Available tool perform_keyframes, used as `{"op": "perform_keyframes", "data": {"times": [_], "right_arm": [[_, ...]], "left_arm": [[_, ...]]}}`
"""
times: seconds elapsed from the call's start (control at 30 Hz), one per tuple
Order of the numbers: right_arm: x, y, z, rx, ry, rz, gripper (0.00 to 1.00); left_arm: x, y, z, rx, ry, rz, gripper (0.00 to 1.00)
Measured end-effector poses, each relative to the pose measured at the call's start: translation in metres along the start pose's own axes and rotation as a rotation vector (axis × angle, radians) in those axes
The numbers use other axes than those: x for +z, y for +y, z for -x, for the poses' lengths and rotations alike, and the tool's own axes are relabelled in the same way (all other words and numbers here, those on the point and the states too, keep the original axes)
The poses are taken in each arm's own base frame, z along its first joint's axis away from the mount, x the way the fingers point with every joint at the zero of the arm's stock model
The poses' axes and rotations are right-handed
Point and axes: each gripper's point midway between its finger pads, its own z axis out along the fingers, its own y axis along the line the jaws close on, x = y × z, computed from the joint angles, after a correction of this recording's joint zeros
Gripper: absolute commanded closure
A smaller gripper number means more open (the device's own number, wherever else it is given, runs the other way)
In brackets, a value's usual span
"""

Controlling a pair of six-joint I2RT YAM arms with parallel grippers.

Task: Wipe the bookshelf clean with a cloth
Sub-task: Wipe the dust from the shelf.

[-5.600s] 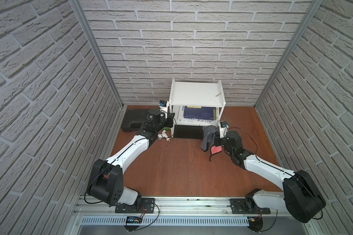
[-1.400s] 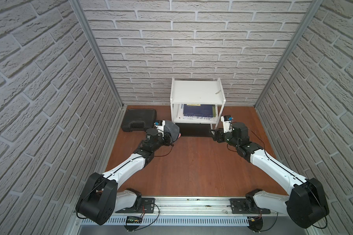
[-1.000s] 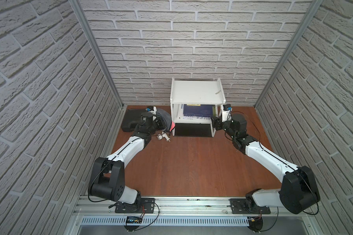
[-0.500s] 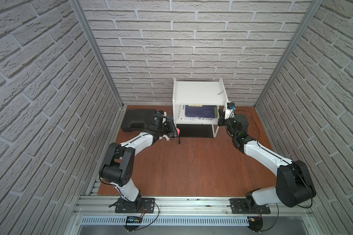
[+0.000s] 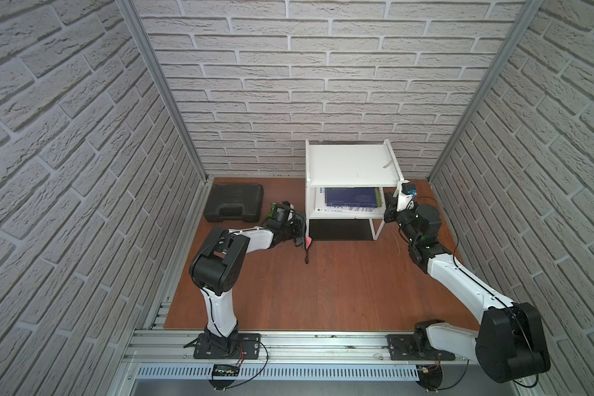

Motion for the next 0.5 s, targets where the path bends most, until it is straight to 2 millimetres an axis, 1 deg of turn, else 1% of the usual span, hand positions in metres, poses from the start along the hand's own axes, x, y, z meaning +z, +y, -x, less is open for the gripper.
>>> {"op": "perform_keyframes", "data": {"times": [0.1,0.17,0.2,0.23,0.27,0.3,0.37,0.43,0.5], "right_arm": [[0.0,0.002,0.0,0.001,0.001,0.018,0.97],[0.0,0.002,0.0,0.001,0.001,0.024,0.97],[0.0,0.002,0.0,0.001,-0.001,0.026,0.97],[0.001,0.002,0.0,0.001,-0.001,0.028,0.98],[0.001,0.003,0.0,0.002,-0.002,0.031,0.98],[0.001,0.003,0.0,0.002,-0.002,0.034,0.97],[0.001,0.005,-0.001,0.005,-0.002,0.043,0.97],[0.002,0.005,0.0,0.008,-0.003,0.05,0.97],[0.002,0.007,0.0,0.009,-0.002,0.058,0.97]], "left_arm": [[-0.015,-0.015,0.057,0.019,-0.109,-0.039,1.0],[-0.021,-0.024,0.09,0.034,-0.171,-0.069,1.0],[-0.021,-0.028,0.103,0.043,-0.197,-0.086,1.0],[-0.016,-0.03,0.111,0.051,-0.208,-0.101,1.0],[-0.008,-0.033,0.116,0.059,-0.209,-0.117,1.0],[0.002,-0.034,0.115,0.064,-0.199,-0.13,1.0],[0.028,-0.028,0.099,0.066,-0.15,-0.135,1.0],[0.051,-0.017,0.07,0.053,-0.075,-0.117,1.0],[0.065,-0.002,0.041,0.03,-0.006,-0.094,1.0]]}}
